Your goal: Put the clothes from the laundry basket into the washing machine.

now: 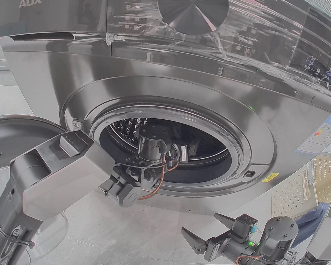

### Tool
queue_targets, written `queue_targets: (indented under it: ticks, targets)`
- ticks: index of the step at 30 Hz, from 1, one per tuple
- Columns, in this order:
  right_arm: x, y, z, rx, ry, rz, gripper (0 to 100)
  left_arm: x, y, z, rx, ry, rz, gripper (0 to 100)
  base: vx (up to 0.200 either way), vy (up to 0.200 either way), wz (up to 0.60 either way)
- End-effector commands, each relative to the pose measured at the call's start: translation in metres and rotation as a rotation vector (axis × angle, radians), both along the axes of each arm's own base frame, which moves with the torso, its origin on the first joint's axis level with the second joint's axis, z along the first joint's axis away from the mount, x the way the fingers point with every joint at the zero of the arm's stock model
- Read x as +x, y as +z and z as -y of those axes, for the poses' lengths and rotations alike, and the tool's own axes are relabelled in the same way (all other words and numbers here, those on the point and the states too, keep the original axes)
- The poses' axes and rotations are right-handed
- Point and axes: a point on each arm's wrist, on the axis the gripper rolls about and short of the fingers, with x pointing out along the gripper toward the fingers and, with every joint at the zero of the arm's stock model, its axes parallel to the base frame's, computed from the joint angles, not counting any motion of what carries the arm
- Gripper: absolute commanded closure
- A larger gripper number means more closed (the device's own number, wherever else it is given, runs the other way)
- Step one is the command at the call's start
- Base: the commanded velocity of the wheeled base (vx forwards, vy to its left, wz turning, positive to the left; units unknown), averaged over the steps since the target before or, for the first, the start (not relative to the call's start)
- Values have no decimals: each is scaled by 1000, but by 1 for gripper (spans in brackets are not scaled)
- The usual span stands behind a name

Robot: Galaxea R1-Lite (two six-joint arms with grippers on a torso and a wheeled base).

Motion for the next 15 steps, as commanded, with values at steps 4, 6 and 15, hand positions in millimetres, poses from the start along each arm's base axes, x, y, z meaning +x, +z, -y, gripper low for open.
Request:
queue_targets:
  ticks: [4, 6, 15]
  targets:
    - [-1, -1, 1, -4, 0, -6, 0, -76, 40, -13, 56, -118, -47, 0, 0, 0, 0]
    - [-1, -1, 1, -4, 0, -6, 0, -88, 42, -14, 65, -150, -59, 0, 0, 0, 0]
    - [-17, -3, 16, -42, -2, -44, 0, -159, 37, -25, 128, -300, -131, 0, 0, 0, 0]
